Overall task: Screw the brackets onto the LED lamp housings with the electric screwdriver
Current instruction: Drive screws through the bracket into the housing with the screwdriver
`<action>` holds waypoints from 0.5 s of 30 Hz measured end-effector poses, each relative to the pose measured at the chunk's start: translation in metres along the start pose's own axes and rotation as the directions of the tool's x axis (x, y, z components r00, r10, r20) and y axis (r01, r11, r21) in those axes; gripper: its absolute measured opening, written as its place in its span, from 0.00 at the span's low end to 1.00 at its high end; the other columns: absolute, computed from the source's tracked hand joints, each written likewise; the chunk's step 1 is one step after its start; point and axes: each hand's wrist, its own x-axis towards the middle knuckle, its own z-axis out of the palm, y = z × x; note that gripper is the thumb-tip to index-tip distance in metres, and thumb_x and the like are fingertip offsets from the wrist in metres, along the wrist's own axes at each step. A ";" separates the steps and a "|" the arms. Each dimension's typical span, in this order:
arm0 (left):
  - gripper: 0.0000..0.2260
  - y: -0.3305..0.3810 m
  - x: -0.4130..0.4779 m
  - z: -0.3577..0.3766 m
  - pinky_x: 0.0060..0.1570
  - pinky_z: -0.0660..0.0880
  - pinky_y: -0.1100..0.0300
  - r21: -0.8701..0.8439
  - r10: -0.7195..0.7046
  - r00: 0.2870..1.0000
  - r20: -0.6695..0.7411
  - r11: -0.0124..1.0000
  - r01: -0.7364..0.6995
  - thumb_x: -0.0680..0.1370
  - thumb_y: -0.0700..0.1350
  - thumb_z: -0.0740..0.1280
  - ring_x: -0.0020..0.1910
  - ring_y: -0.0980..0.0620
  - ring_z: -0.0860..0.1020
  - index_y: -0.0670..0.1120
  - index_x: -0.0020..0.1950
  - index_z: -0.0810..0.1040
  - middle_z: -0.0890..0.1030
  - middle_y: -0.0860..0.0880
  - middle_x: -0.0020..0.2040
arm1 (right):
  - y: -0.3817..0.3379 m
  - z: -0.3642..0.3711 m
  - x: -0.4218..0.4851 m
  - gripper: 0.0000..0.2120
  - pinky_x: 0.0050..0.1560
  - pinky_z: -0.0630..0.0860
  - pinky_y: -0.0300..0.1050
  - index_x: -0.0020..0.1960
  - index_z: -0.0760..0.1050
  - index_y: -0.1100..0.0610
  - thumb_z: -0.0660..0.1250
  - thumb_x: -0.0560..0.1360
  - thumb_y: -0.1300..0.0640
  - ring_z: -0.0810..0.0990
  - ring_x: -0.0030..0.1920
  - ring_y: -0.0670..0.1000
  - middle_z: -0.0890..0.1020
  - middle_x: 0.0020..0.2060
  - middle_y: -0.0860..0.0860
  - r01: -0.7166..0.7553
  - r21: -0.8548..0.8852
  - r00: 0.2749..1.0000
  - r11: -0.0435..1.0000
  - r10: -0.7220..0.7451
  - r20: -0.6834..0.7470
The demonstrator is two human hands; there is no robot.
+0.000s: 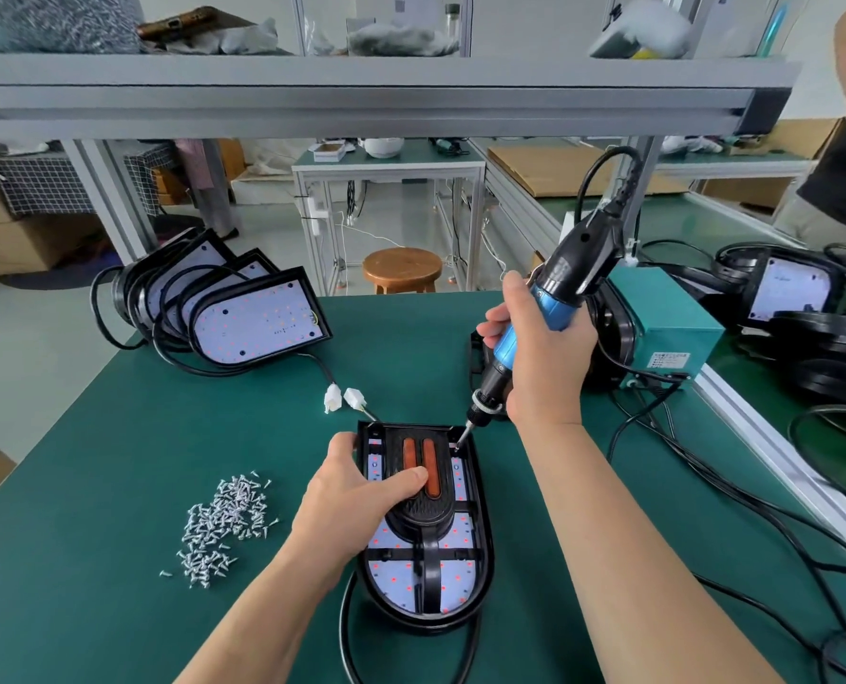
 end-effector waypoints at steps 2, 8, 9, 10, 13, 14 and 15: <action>0.32 0.000 0.000 0.000 0.57 0.78 0.47 -0.003 0.004 1.000 0.002 1.000 -0.004 0.58 0.61 0.76 0.50 0.54 0.83 0.55 0.59 0.73 0.84 0.58 0.48 | 0.002 0.000 0.002 0.08 0.33 0.78 0.42 0.43 0.75 0.56 0.73 0.77 0.57 0.80 0.28 0.51 0.81 0.29 0.52 -0.004 -0.014 1.000 1.000 0.005 0.020; 0.34 -0.001 0.000 0.001 0.58 0.78 0.46 -0.004 0.011 1.000 0.002 1.000 -0.011 0.57 0.63 0.75 0.52 0.52 0.83 0.56 0.61 0.73 0.84 0.58 0.50 | 0.007 0.002 0.007 0.09 0.33 0.79 0.43 0.42 0.74 0.58 0.73 0.74 0.56 0.78 0.27 0.52 0.78 0.28 0.51 -0.012 -0.054 0.997 0.998 0.016 0.082; 0.34 -0.001 0.000 0.001 0.58 0.78 0.46 -0.003 0.013 1.000 0.002 1.000 -0.013 0.57 0.63 0.75 0.52 0.51 0.83 0.56 0.61 0.73 0.84 0.58 0.50 | 0.008 0.002 0.008 0.09 0.33 0.79 0.43 0.43 0.73 0.59 0.73 0.73 0.56 0.78 0.27 0.52 0.77 0.27 0.50 -0.011 -0.061 0.997 0.998 0.016 0.080; 0.35 -0.001 0.000 0.001 0.58 0.78 0.46 -0.002 0.015 1.000 0.003 1.000 -0.015 0.56 0.64 0.75 0.52 0.51 0.83 0.56 0.61 0.73 0.84 0.58 0.50 | 0.009 0.003 0.010 0.10 0.33 0.78 0.43 0.43 0.73 0.60 0.72 0.72 0.56 0.77 0.26 0.52 0.76 0.26 0.49 -0.008 -0.068 0.997 0.998 0.013 0.082; 0.36 -0.003 0.002 0.001 0.58 0.78 0.45 -0.002 0.021 1.000 0.002 1.000 -0.021 0.55 0.65 0.74 0.52 0.51 0.83 0.56 0.61 0.73 0.84 0.58 0.49 | 0.013 0.005 0.013 0.09 0.31 0.76 0.43 0.41 0.71 0.60 0.71 0.71 0.58 0.75 0.25 0.52 0.74 0.24 0.49 0.007 -0.098 0.994 0.995 0.004 0.106; 0.35 -0.003 0.002 0.002 0.58 0.78 0.45 -0.004 0.021 1.000 0.003 1.000 -0.021 0.55 0.65 0.74 0.52 0.51 0.83 0.57 0.60 0.73 0.85 0.58 0.49 | 0.013 0.006 0.013 0.09 0.30 0.75 0.43 0.40 0.71 0.60 0.71 0.70 0.59 0.74 0.24 0.52 0.74 0.24 0.50 0.008 -0.110 0.993 0.994 0.005 0.114; 0.35 -0.004 0.003 0.002 0.58 0.78 0.45 -0.011 0.019 1.000 0.003 1.000 -0.019 0.55 0.65 0.74 0.51 0.52 0.83 0.57 0.60 0.73 0.85 0.58 0.48 | 0.014 0.006 0.014 0.08 0.30 0.75 0.43 0.39 0.71 0.60 0.70 0.70 0.60 0.74 0.24 0.51 0.73 0.23 0.50 0.007 -0.122 0.992 0.993 0.008 0.124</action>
